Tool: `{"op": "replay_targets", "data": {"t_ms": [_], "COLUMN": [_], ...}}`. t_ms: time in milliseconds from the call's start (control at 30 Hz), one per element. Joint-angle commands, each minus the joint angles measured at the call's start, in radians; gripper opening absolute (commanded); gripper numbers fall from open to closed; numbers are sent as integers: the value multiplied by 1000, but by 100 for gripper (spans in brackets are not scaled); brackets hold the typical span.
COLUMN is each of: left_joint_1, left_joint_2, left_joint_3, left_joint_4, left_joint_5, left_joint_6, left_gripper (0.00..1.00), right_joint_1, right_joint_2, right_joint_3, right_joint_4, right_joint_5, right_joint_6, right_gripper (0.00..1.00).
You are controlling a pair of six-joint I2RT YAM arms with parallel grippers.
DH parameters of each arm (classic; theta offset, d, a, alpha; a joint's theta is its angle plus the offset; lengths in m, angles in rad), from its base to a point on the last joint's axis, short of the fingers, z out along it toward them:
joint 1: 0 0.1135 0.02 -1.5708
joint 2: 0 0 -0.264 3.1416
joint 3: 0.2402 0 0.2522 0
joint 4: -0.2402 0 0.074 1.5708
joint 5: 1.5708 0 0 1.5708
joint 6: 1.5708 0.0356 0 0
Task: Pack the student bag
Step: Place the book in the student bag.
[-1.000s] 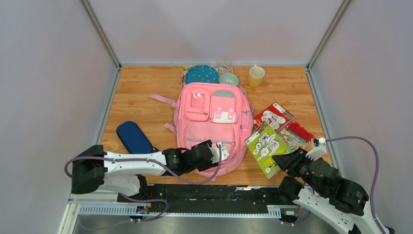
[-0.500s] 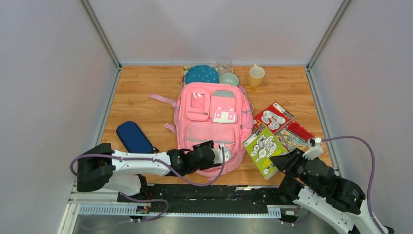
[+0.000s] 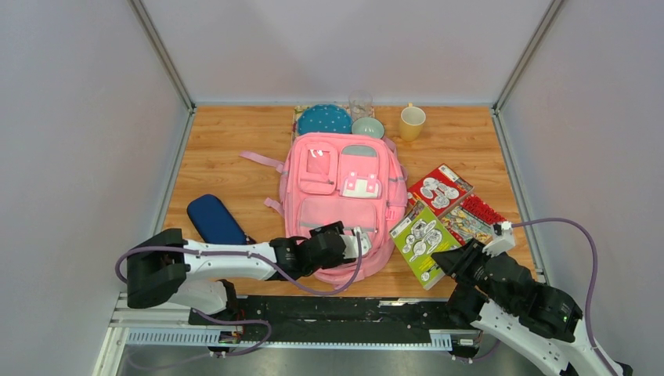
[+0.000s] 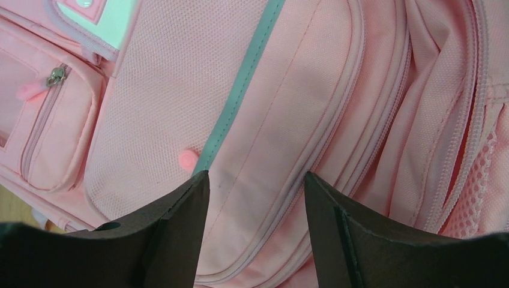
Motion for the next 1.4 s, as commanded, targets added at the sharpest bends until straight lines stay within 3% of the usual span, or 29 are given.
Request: {"op": "replay_targets", "data": {"t_ms": [0, 533, 1000, 1200, 1367], "left_joint_1": [0, 0, -3, -3, -4], "left_joint_2": [36, 58, 106, 125, 131], "left_joint_3": [-1, 36, -1, -35, -32], "left_joint_4": [31, -33, 29, 159, 192], "left_joint_5": [16, 79, -2, -100, -128], "left_joint_6": [36, 44, 78, 101, 111], "left_gripper": [67, 65, 64, 47, 21], "right_joint_1": [2, 2, 2, 2, 2], "right_joint_2": [-77, -77, -77, -77, -77], "right_joint_3": [10, 9, 4, 2, 4], "right_joint_4": [127, 110, 112, 112, 109], "right_joint_5": [9, 31, 35, 37, 38], "right_joint_6": [25, 30, 32, 32, 33], "right_gripper": [0, 0, 0, 0, 0]}}
